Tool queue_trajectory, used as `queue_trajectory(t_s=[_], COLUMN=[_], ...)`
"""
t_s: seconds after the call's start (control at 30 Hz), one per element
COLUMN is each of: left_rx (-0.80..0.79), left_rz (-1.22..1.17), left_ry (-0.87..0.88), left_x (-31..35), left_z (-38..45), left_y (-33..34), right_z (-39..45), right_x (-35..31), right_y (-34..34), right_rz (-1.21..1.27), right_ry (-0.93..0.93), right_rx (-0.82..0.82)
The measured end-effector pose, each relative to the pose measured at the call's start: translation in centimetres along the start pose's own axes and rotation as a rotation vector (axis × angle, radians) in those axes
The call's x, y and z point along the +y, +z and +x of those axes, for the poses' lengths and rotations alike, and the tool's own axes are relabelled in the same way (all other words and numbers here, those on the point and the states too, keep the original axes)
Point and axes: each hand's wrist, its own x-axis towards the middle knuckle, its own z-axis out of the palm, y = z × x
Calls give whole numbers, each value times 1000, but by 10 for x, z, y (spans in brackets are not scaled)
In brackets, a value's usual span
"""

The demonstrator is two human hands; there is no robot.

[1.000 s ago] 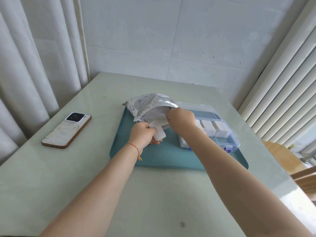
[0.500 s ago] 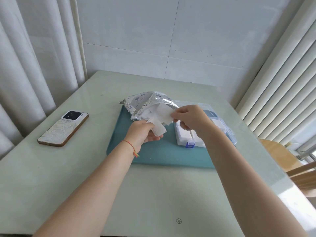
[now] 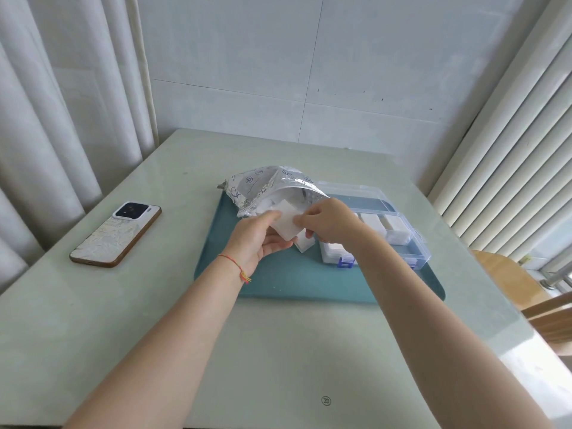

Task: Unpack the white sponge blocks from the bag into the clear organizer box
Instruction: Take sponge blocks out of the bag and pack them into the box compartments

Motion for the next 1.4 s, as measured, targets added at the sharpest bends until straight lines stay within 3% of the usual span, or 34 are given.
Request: queue_trajectory(t_s=[0.13, 0.23, 0.37, 0.73, 0.83, 0.93, 1.07, 1.23, 1.33, 1.4], left_rx=[107, 180, 253, 241, 197, 62, -87, -41, -32, -123], left_rz=[195, 364, 483, 355, 295, 133, -19, 46, 8, -82], left_ry=[89, 177, 268, 189, 160, 57, 9, 56, 34, -25], left_x=[-6, -9, -6, -6, -2, 3, 5, 2, 3, 6], left_z=[1, 4, 0, 0, -2, -8, -12, -9, -10, -12], left_y=[-1, -3, -2, -3, -1, 7, 11, 9, 9, 10], right_z=[4, -1, 3, 2, 0, -11, -17, -18, -21, -21], right_x=[5, 7, 7, 5, 6, -2, -2, 0, 2, 3], right_y=[0, 12, 35, 23, 2, -8, -1, 1, 1, 5], right_rz=[-366, -771, -973, -794, -297, 132, 52, -96, -162, -176], right_ry=[-101, -194, -206, -192, -133, -128, -127, -195, -281, -322], right_rx=[239, 223, 222, 275, 273, 124, 62, 108, -9, -71])
